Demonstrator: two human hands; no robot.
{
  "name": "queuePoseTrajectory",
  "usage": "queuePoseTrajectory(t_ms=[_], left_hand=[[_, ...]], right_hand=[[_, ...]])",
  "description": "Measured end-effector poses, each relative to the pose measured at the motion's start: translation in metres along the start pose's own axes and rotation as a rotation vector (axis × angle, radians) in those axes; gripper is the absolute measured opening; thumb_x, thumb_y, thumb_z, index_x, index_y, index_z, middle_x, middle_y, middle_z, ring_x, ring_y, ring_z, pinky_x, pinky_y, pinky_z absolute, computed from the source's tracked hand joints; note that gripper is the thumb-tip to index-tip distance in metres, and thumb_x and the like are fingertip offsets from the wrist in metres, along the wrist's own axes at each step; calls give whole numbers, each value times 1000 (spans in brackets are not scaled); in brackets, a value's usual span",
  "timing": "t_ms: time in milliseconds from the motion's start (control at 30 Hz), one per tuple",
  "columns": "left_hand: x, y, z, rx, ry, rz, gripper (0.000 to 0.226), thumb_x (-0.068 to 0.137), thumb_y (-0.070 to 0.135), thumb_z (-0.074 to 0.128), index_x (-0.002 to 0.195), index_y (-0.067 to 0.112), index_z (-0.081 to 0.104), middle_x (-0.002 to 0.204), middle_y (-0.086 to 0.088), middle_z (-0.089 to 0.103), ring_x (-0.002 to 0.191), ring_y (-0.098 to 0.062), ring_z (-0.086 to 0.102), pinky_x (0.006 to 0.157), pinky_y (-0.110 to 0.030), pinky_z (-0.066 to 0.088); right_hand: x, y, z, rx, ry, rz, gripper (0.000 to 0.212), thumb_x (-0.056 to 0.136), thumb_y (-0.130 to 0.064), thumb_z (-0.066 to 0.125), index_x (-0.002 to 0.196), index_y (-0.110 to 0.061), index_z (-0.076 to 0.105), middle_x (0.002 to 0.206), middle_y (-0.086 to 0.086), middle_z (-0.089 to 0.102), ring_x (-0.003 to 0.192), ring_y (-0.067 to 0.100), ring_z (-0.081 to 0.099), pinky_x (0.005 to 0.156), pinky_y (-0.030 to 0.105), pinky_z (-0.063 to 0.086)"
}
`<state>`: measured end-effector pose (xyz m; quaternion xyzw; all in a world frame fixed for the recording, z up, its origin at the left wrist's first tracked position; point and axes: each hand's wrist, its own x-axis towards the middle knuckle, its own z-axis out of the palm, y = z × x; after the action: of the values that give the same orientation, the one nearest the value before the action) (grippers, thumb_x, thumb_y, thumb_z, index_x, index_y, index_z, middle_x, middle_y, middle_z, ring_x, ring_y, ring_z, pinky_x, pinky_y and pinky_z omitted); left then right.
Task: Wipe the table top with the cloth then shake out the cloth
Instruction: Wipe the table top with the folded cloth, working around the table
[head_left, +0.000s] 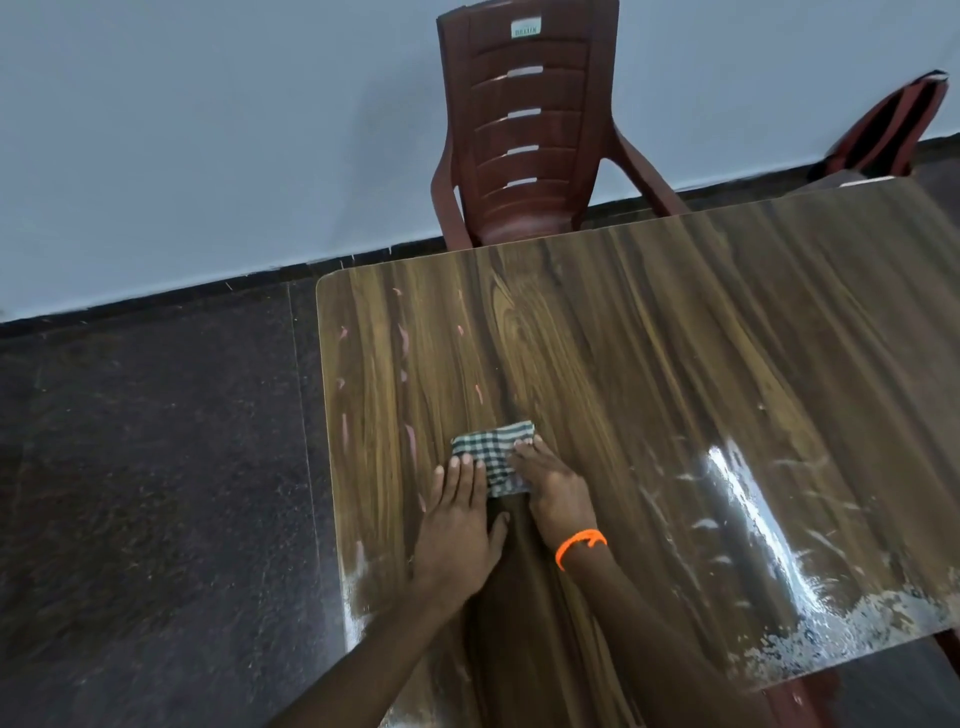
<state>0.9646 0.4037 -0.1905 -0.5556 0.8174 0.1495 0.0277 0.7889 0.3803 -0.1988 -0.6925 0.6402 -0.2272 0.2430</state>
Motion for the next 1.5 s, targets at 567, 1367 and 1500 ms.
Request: queuePoseTrajectory(t_ms=[567, 1367, 1500], left_hand=[[111, -2, -36, 21, 11, 31, 82, 92, 50, 19, 153, -2, 33, 160, -20, 35, 152, -30, 25, 127, -47, 3], [152, -27, -50, 158, 48, -14, 80, 99, 53, 21, 153, -5, 31, 158, -24, 35, 152, -33, 24, 126, -49, 3], [124, -39, -43, 151, 52, -22, 85, 99, 58, 27, 151, -8, 33, 156, -28, 37, 151, -35, 26, 125, -50, 7]], right_hand=[[105, 40, -22, 70, 91, 121, 38, 76, 0, 53, 105, -16, 73, 121, 3, 66, 125, 21, 52, 102, 25, 39], [161, 21, -14, 71, 80, 126, 42, 79, 7, 59, 113, -16, 69, 125, 6, 63, 126, 23, 50, 104, 35, 42], [144, 6, -2, 8, 52, -12, 52, 74, 12, 57, 114, -19, 69, 127, 1, 62, 131, 18, 45, 99, 32, 46]])
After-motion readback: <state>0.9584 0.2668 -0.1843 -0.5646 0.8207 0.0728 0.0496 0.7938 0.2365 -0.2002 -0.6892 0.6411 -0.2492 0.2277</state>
